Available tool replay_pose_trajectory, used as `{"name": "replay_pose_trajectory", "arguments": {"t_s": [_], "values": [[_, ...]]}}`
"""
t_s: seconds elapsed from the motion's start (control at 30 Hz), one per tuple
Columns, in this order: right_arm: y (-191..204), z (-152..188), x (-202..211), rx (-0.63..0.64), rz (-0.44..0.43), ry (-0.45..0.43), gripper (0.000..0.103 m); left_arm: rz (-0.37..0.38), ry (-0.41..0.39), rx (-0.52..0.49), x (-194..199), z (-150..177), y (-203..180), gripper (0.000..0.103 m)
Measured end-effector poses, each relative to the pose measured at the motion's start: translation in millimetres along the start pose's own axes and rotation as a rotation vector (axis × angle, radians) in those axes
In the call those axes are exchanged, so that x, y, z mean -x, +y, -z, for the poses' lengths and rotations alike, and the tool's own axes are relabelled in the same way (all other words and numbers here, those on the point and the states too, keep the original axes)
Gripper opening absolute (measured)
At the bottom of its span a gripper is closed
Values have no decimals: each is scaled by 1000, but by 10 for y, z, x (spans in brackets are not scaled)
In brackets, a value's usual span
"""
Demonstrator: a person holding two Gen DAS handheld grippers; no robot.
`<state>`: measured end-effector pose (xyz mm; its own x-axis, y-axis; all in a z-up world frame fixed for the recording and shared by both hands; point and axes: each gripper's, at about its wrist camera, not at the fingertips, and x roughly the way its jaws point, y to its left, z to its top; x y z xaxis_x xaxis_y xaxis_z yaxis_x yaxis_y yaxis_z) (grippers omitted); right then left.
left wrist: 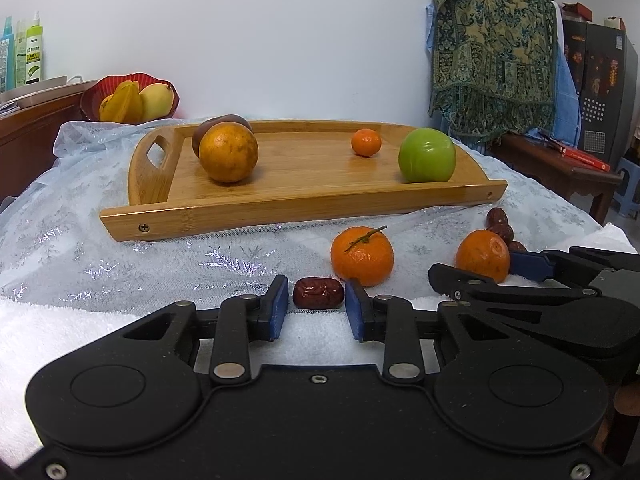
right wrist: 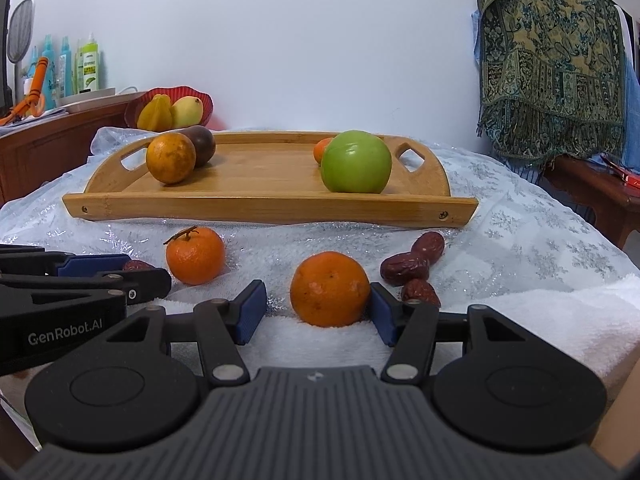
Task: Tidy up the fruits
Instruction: 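Grasp a red date with the left tool while the right tool grasps a mandarin, then carry the red date and the mandarin over the bamboo tray with both tools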
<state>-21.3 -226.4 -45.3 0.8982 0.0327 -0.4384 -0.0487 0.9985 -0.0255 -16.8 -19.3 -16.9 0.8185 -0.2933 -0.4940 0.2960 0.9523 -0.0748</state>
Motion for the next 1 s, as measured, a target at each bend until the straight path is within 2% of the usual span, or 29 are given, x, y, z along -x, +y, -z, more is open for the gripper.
{"name": "replay_pose_trajectory", "arguments": {"t_s": [0.17,0.47,1.0], "values": [[15,7,8,2,4,-6,66,-7,-4,5,2,3,-1,26],[1,-5,21,-12,29,-16,46,-12,-19,6,21,7,-2,26],[-22,-66,54,-50,27,-57,44,-21,-58,21,84,-64,49,25]]}}
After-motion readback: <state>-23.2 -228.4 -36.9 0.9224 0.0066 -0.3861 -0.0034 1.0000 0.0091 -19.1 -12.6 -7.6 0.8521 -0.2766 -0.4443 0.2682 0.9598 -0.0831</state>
